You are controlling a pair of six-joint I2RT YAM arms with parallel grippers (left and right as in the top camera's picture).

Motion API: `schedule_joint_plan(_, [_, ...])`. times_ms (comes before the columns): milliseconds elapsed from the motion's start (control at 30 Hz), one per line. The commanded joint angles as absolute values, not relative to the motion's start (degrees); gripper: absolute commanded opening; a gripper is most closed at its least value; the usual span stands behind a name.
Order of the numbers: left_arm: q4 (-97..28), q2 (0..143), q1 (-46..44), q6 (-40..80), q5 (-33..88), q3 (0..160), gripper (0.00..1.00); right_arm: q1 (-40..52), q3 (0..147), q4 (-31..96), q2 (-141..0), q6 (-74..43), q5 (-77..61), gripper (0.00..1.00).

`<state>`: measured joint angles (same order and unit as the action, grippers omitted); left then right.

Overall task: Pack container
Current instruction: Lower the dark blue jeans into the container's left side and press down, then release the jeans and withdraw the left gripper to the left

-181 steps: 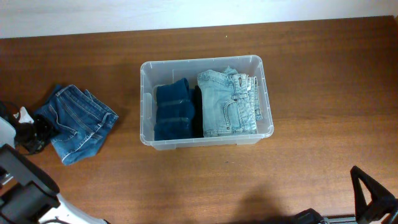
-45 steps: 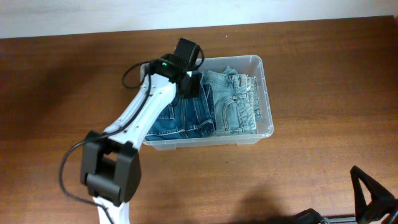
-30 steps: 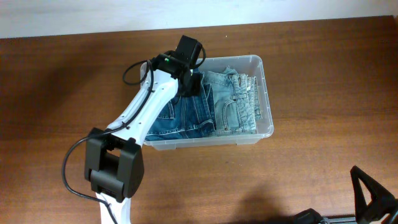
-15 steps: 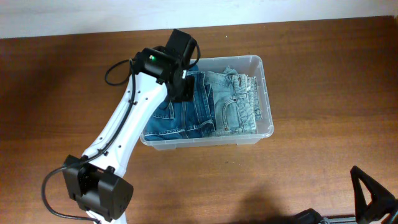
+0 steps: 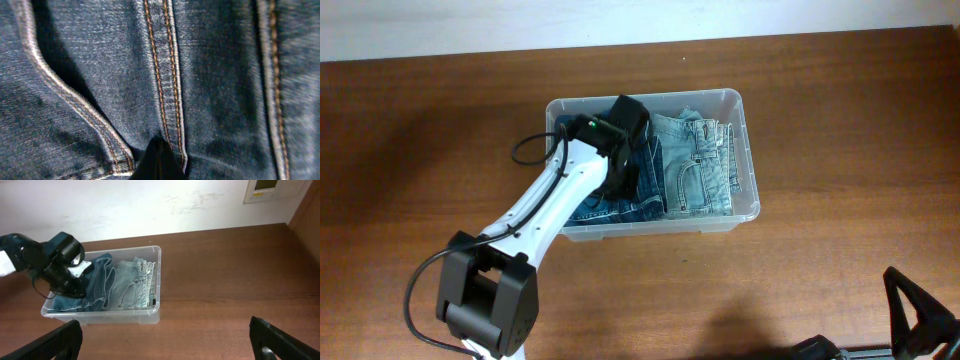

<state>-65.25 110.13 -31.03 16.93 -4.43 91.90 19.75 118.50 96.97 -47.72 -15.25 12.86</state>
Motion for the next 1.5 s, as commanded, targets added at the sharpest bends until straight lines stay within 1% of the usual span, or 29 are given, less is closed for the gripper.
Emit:
schedule_joint_plan(0, [-65.08,109.84,-31.46,16.23,-3.92,90.80,0.01,19.79,118.52,97.30,-47.51,-15.46,13.78,0.98])
schedule_joint_plan(167, [-66.24,107.98,-31.64,16.23,-3.90,98.85,0.01,19.79,118.52,97.30,-47.51,-15.46,13.78,0.99])
schedule_joint_plan(300, [-64.38,106.19,-31.64,16.36,-3.88,104.47,0.01,19.79,118.52,97.30,-47.51,-15.46,13.78,0.99])
schedule_joint_plan(500, [-58.08,107.22,-32.38,16.69,-3.92,104.05,0.01,19.79,118.52,97.30,-47.51,-15.46,13.78,0.99])
schedule_joint_plan(1000, [-52.84,120.33,-32.58,16.67,-2.76,104.05,0.01,19.79,118.52,97.30,-47.51,-15.46,13.78,0.99])
schedule_joint_plan(1133, [-52.77,118.54,-32.45,16.67,1.98,107.53,0.01,19.79,118.52,97.30,-47.51,-15.46,13.78,0.99])
schedule_joint_plan(1233, [-53.36,115.92,-31.99,16.64,1.89,111.22,0.00,19.79,118.52,97.30,-47.51,-15.46,13.78,0.99])
schedule_joint_plan(1467, [-55.46,107.63,-25.93,16.67,-7.51,114.96,0.01,19.79,118.52,97.30,-47.51,-15.46,13.78,0.99])
